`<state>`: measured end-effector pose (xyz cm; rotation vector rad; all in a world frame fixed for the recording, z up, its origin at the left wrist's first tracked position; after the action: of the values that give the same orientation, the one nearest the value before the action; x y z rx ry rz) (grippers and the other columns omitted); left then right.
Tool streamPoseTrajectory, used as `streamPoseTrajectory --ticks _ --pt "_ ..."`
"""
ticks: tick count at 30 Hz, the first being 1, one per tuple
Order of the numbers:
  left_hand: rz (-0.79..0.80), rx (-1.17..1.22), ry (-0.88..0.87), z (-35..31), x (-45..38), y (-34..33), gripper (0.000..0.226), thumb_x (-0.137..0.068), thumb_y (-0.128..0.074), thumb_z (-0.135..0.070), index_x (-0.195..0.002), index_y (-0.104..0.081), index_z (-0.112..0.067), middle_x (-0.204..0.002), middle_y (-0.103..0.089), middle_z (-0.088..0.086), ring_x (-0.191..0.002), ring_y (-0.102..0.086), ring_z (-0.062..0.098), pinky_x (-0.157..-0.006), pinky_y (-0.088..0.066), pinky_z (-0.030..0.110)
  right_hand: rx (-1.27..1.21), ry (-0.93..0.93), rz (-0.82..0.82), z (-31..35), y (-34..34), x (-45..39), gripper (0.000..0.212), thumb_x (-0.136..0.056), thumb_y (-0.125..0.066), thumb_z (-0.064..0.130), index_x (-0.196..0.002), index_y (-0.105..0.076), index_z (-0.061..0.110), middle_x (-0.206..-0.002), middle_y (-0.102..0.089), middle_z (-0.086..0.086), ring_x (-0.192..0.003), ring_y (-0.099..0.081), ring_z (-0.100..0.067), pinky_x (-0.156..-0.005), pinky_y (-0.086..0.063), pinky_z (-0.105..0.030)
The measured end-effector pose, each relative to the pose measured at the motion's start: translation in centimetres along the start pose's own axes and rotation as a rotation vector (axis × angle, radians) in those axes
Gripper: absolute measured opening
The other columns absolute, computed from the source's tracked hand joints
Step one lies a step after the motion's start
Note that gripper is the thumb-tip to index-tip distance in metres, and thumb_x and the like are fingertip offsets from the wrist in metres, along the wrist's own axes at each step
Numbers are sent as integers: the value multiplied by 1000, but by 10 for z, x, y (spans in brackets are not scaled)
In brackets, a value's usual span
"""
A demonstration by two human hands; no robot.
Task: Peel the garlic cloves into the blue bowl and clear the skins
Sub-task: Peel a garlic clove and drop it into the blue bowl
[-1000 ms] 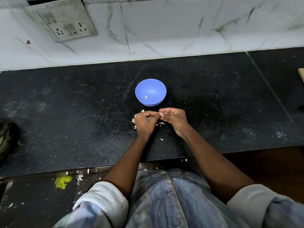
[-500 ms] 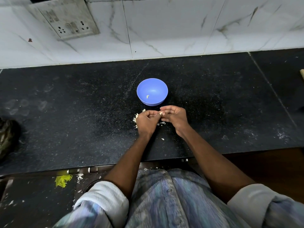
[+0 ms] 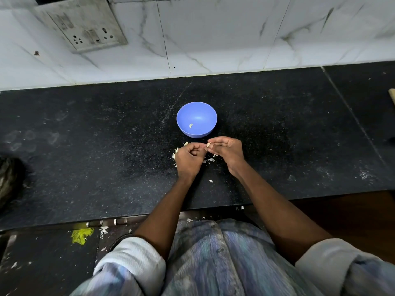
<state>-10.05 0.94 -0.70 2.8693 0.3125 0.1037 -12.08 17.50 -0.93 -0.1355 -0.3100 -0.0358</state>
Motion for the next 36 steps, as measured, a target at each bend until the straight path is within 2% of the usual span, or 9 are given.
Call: streamPoseTrajectory --ticks 5,8,12,15,18,21,26,30,36 --pt "-37 -96 -98 -8 2 4 10 -89 -77 -7 -93 -83 -14 -80 -78 -9 -69 -74 13 -68 -62 29 -14 -53 67 -4 -4 2 19 -89 -71 -6 -108 -74 -7 -101 -77 -23 -97 -76 -27 -94 -59 -32" --pt "-56 -154 -136 -11 2 4 13 -89 -75 -7 -90 -83 -18 -79 -77 -11 -67 -72 9 -67 -62 31 -92 -100 67 -7 -5 3 20 -90 -71 -4 -110 -72 -10 -106 -76 -23 -101 -75 -27 -96 -59 -32" --pt "-36 -189 -141 -14 3 3 14 -89 -76 -9 -90 -83 -21 -79 -77 -13 -67 -71 6 -68 -60 26 -68 -104 37 -10 -5 4 22 -89 -72 -5 -111 -72 -10 -96 -78 -18 -93 -77 -24 -94 -60 -31" --pt "-19 -98 -62 -7 2 2 17 -94 -70 -3 -99 -84 -13 -84 -80 -7 -71 -75 11 -70 -60 23 -62 -91 14 -8 -1 4 22 -86 -76 -6 -107 -73 -8 -94 -78 -19 -92 -77 -27 -91 -61 -32" --pt "-1 38 40 2 0 2 17 -98 -66 -2 -105 -81 -6 -87 -81 3 -78 -79 18 -77 -64 29 -15 -58 -9 -3 2 3 22 -85 -77 -6 -107 -74 -7 -95 -78 -20 -92 -77 -27 -86 -61 -30" --pt "22 45 55 3 1 0 9 -92 -78 -8 -99 -83 -10 -85 -81 -2 -79 -79 19 -79 -65 35 38 -22 -10 2 1 3 19 -85 -76 -7 -105 -75 -6 -93 -78 -20 -86 -77 -23 -80 -60 -25" --pt "-1 30 52 -1 2 1 10 -87 -82 -5 -95 -84 -10 -80 -80 -5 -75 -78 13 -73 -63 26 58 -1 -2 5 -2 2 19 -85 -74 -8 -104 -75 -6 -91 -77 -21 -85 -77 -24 -80 -60 -26" --pt "-23 6 41 -3 3 3 5 -88 -82 -9 -92 -85 -10 -74 -79 -5 -64 -71 2 -66 -56 16 74 -8 4 6 -3 4 19 -84 -74 -10 -103 -75 -5 -91 -78 -19 -89 -78 -27 -81 -60 -26" --pt "-38 -24 22 -1 4 4 2 -88 -83 -13 -88 -85 -14 -73 -79 -6 -69 -74 9 -69 -59 19 111 14 4 7 -5 7 19 -82 -74 -10 -98 -77 -2 -89 -79 -15 -90 -78 -26 -83 -60 -27"
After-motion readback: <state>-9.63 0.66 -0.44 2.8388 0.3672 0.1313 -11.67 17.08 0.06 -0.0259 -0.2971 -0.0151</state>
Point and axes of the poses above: each hand's wrist, its own x-axis away from the middle knuckle, its own y-axis out of the back of the hand, z = x × y, the point moved 8 cm from there along -x, towards the middle knuckle
